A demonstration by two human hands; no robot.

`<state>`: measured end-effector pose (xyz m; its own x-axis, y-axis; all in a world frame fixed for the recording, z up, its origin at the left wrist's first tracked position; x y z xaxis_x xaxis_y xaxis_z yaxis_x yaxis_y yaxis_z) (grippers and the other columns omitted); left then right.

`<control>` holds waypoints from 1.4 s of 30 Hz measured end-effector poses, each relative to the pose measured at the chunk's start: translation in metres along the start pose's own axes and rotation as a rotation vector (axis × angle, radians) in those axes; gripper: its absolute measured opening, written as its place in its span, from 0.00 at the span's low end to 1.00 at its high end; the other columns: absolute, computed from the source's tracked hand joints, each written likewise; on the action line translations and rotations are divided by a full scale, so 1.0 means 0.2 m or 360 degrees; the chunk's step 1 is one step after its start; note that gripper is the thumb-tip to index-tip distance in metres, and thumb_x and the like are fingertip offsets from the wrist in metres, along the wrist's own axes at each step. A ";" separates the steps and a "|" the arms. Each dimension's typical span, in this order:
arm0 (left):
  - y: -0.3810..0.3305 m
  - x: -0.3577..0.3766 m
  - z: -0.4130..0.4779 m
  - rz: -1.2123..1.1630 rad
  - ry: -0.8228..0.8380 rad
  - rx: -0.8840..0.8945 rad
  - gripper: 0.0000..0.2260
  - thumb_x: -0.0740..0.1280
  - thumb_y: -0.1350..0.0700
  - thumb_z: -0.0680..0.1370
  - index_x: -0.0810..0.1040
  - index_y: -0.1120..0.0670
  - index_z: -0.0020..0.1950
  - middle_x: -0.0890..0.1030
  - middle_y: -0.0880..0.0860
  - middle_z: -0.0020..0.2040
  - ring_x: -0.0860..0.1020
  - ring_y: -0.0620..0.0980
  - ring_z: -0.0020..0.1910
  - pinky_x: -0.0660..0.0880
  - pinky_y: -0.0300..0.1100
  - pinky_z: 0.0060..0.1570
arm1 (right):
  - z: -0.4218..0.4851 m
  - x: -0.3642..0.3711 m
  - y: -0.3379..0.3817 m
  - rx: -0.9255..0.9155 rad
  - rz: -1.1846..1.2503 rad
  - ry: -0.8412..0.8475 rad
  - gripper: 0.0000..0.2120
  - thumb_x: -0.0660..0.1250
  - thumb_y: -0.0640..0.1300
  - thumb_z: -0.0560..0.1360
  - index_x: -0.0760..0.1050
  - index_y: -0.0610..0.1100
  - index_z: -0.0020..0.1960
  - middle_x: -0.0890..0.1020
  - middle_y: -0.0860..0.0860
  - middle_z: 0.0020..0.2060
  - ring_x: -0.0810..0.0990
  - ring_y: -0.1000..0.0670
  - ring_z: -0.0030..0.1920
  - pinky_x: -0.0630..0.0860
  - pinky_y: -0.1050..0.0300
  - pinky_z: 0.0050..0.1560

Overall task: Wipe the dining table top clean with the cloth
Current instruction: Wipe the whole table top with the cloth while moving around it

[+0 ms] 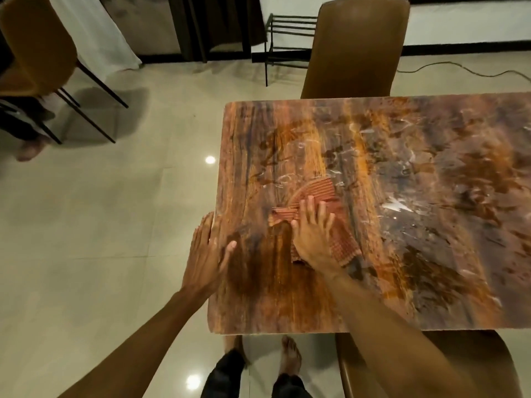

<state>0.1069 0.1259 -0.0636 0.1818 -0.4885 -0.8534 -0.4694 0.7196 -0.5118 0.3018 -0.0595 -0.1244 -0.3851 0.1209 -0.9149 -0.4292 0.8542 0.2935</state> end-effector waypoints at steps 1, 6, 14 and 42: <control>0.02 -0.01 0.05 -0.0020 -0.0011 -0.0004 0.32 0.51 0.37 0.82 0.50 0.49 0.82 0.50 0.50 0.83 0.49 0.49 0.82 0.41 0.44 0.78 | 0.00 0.04 0.12 -0.0066 0.0011 -0.0003 0.30 0.45 0.55 0.87 0.43 0.45 0.84 0.42 0.46 0.84 0.38 0.38 0.83 0.40 0.31 0.79; 0.12 -0.08 0.25 -0.0035 0.0007 0.0110 0.31 0.51 0.40 0.83 0.53 0.54 0.82 0.53 0.54 0.83 0.52 0.52 0.82 0.44 0.45 0.79 | -0.27 0.31 0.52 -0.0639 -0.0178 0.0105 0.30 0.44 0.54 0.85 0.47 0.47 0.85 0.44 0.49 0.84 0.41 0.44 0.84 0.51 0.36 0.81; 0.22 -0.06 0.30 -0.0161 0.0115 0.0171 0.32 0.50 0.37 0.82 0.54 0.52 0.82 0.53 0.52 0.83 0.52 0.52 0.82 0.44 0.45 0.78 | -0.32 0.23 0.39 0.0215 0.0030 -0.0088 0.30 0.43 0.55 0.87 0.44 0.44 0.84 0.42 0.45 0.84 0.38 0.42 0.83 0.43 0.36 0.81; -0.71 0.56 -0.23 0.0032 0.0194 0.0380 0.31 0.46 0.35 0.83 0.53 0.49 0.82 0.50 0.49 0.83 0.47 0.45 0.82 0.38 0.40 0.78 | -0.80 0.09 -0.65 0.0326 -0.0024 -0.0111 0.30 0.43 0.60 0.85 0.40 0.55 0.84 0.40 0.49 0.84 0.39 0.39 0.83 0.36 0.28 0.78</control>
<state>0.1548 -0.0530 -0.0818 0.0624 -0.5183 -0.8529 -0.2520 0.8187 -0.5159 0.2203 -0.2486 -0.1340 -0.3191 0.1359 -0.9379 -0.2566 0.9403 0.2235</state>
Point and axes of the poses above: each hand's wrist, its own z-axis towards the middle knuckle, its own x-axis out of the palm, y = z × x, the point moved 1 cm from there along z, towards the middle knuckle
